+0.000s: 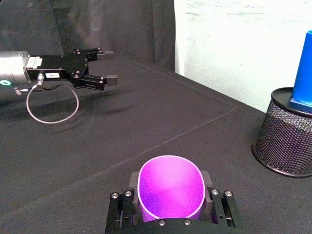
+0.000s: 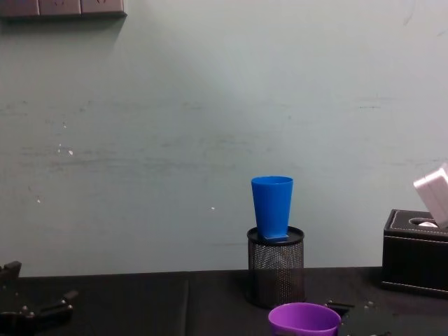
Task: Pick up one cup with a gripper and tap it against the other cup.
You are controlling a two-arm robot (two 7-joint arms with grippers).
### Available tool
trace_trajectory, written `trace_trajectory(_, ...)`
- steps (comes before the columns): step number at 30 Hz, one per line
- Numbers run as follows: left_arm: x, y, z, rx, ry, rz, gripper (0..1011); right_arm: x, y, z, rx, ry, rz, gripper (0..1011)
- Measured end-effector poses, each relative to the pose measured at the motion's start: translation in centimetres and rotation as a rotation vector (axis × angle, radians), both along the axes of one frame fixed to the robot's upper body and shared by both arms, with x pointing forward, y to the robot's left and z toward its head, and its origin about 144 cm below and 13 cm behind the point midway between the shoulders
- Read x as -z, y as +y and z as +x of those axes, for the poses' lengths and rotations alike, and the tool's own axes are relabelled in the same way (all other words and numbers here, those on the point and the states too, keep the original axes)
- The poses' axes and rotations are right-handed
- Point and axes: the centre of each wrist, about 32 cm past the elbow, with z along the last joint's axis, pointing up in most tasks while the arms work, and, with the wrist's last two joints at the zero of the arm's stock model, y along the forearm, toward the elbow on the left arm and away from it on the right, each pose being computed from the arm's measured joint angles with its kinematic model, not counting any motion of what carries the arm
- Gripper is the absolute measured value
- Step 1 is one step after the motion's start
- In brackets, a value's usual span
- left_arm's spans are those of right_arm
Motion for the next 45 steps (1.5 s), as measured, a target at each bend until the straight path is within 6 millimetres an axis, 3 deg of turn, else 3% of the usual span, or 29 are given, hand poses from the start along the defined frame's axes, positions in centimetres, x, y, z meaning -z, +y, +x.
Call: trace_trajectory(45, 0.0, 0.0, 0.0, 0.0, 0.0, 0.0, 1005, -0.04, -0.01, -0.01, 0.001, 0.0, -0.001, 720)
